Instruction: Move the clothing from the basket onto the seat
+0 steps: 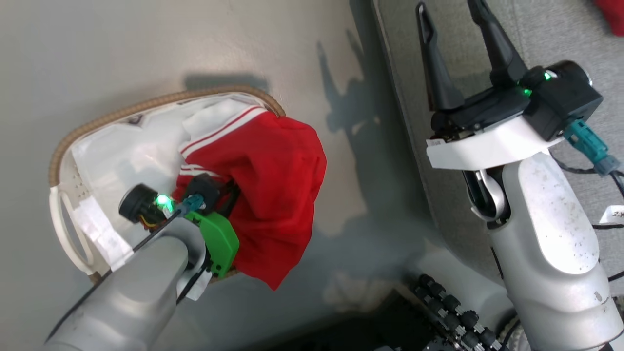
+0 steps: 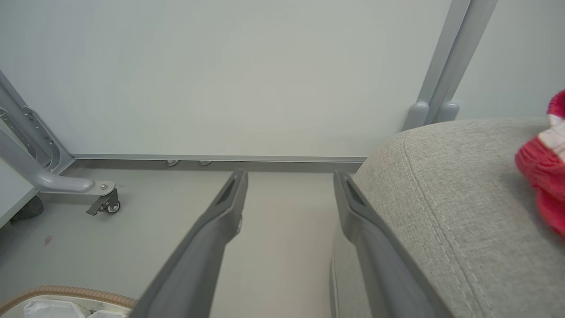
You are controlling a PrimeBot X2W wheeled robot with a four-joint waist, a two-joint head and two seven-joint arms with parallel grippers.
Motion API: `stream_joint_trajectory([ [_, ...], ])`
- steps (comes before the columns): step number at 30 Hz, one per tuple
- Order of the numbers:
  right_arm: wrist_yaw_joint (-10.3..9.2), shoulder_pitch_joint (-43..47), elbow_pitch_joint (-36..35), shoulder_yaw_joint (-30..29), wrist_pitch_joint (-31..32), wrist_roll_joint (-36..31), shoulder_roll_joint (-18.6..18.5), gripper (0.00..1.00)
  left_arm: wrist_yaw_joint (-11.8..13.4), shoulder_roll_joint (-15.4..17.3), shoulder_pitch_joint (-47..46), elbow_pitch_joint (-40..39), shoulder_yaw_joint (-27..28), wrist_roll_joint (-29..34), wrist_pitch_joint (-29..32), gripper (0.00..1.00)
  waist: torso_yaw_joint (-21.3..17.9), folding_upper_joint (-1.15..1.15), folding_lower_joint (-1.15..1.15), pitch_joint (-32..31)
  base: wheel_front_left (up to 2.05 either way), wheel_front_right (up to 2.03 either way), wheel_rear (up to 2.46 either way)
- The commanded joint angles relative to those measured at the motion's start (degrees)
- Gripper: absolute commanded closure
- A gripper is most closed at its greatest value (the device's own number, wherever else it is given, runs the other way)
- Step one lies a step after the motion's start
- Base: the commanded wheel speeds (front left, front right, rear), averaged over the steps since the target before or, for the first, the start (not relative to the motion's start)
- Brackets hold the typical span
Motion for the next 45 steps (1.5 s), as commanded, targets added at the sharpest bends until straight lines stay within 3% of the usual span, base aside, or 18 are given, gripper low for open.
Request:
stream_joint_trajectory([
  [1, -0.08, 1.2, 0.5, -0.2, 0.0, -0.4, -0.1, 0.0, -0.2, -0.3, 1.8, -0.4, 1.4, -0.5, 0.0, 1.0, 0.8, 0.0, -0.01, -4.1, 0.0, 0.0, 0.0],
  [13, -0.08, 8.4, 5.3, -1.2, 0.0, -2.1, -0.2, 0.0, -0.2, -3.9, 15.0, -4.4, 16.0, 3.8, 0.0, 1.0, 4.5, 0.0, -0.01, -19.2, 0.0, 0.0, 0.0],
  [24, -0.08, 14.8, 8.4, -1.9, 0.0, -2.9, -0.2, 0.0, -0.2, -7.4, 26.2, -13.6, 29.2, 11.0, 0.0, 1.0, 8.3, 0.0, -0.01, -31.4, 0.0, 0.0, 0.0],
  [35, -0.08, 20.5, 10.4, -1.6, 0.0, -2.7, -0.2, 0.0, -0.2, -10.9, 32.0, -25.4, 39.9, 15.9, 0.0, 1.0, 11.5, 0.0, -0.01, -39.5, 0.0, 0.0, 0.0],
  [45, -0.08, 24.4, 11.8, -0.5, 0.0, -2.4, -0.2, 0.0, -0.2, -12.8, 31.5, -35.5, 47.3, 15.4, 0.0, 1.0, 12.6, 0.0, -0.01, -44.2, 0.0, 0.0, 0.0],
])
